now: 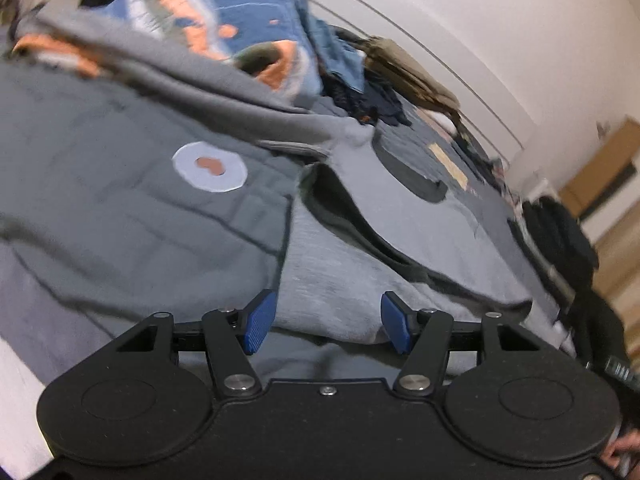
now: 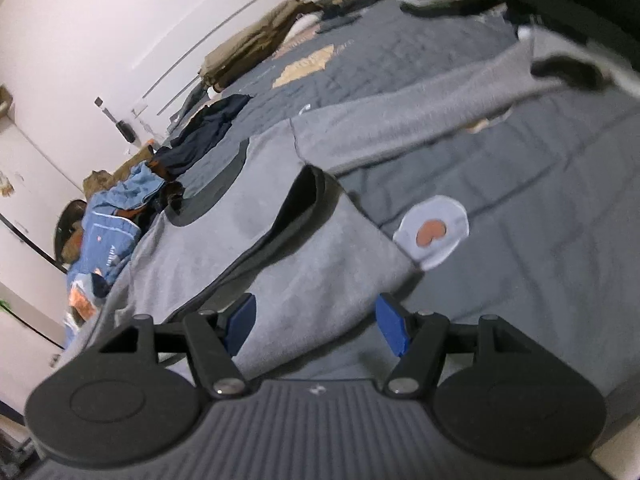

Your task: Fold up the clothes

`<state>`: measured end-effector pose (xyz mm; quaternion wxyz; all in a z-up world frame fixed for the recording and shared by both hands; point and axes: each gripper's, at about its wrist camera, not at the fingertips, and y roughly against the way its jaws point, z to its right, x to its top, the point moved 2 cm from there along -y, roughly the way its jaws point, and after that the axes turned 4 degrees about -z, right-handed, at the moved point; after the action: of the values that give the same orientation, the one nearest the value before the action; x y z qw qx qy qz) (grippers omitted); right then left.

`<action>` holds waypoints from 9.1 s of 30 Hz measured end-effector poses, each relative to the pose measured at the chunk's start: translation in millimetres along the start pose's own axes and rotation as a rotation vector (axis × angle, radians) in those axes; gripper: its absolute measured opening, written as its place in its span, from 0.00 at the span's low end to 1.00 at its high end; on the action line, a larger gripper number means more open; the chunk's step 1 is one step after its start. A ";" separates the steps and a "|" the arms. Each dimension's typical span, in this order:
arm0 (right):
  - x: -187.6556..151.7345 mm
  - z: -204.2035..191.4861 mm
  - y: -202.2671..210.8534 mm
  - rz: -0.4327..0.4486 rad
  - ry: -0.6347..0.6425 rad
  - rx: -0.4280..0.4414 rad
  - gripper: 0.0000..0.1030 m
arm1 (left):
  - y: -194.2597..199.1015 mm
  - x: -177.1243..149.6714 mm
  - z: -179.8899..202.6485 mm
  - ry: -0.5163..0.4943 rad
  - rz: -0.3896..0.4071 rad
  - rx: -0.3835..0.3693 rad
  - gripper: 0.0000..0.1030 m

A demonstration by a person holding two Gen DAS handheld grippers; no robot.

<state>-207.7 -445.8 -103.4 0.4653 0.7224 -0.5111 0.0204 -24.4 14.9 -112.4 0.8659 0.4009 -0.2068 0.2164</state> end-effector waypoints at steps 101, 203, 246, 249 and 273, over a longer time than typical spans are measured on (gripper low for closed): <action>-20.3 -39.3 -50.8 -0.179 0.023 0.059 0.72 | -52.0 -8.3 -8.7 0.125 -0.063 0.065 0.09; -80.1 35.9 54.9 -0.112 -0.444 0.194 0.04 | 58.3 -36.2 -19.2 0.002 -0.101 -0.009 0.05; -39.3 -32.5 26.0 0.005 0.473 -0.001 0.53 | 5.5 -119.7 64.6 -1.368 -0.038 0.144 0.44; -47.3 -41.9 25.8 -0.023 0.508 0.043 0.54 | 4.5 -115.2 67.3 -1.345 -0.028 0.133 0.44; -80.2 -62.8 -2.4 -0.092 0.606 0.019 0.56 | -2.4 -56.9 79.8 -1.082 0.057 0.117 0.11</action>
<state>-216.0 -344.5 -110.0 0.5900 0.7103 -0.3155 0.2186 -84.5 -61.0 -96.8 0.6058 0.4970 -0.6212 0.0137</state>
